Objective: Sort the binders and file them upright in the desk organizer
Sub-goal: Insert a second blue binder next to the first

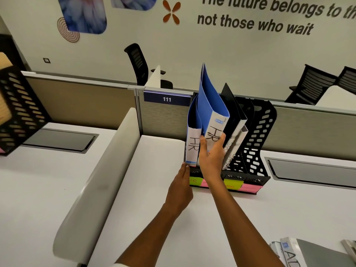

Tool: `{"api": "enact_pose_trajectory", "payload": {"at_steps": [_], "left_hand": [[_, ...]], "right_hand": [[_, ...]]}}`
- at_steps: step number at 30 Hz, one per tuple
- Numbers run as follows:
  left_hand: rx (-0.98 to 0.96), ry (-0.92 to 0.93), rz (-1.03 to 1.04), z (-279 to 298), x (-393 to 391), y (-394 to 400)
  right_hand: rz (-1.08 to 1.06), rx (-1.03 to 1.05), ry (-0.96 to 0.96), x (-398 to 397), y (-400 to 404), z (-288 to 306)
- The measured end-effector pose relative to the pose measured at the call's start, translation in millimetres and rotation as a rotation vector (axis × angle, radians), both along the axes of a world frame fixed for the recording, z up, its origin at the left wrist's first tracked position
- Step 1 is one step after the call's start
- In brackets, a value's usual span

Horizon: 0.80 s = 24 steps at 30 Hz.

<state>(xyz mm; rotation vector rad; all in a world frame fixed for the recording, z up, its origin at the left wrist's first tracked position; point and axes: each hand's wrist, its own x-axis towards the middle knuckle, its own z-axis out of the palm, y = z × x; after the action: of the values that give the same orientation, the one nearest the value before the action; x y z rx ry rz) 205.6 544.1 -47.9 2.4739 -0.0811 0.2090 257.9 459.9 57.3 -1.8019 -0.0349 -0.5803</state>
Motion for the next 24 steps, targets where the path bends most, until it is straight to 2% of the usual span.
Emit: {"api": "enact_pose_trajectory", "payload": {"at_steps": [4, 6, 9, 13, 17, 24], "left_hand": [[0.029, 0.018, -0.015, 2, -2, 2], [0.031, 0.029, -0.021, 2, -2, 4], [0.046, 0.033, -0.031, 3, -1, 5], [0.052, 0.039, -0.03, 3, -1, 5], [0.053, 0.035, -0.029, 3, -2, 5], [0.047, 0.03, -0.026, 3, -2, 5]], "right_hand": [[0.098, -0.003, 0.037, -1, -7, 0], [0.146, -0.029, -0.003, -3, -12, 8], [0.178, -0.098, -0.186, -2, -21, 40], [0.193, -0.387, -0.468, 12, -34, 77], [0.215, -0.491, -0.422, 22, -43, 87], [0.2, -0.422, -0.299, 42, -37, 93]]}}
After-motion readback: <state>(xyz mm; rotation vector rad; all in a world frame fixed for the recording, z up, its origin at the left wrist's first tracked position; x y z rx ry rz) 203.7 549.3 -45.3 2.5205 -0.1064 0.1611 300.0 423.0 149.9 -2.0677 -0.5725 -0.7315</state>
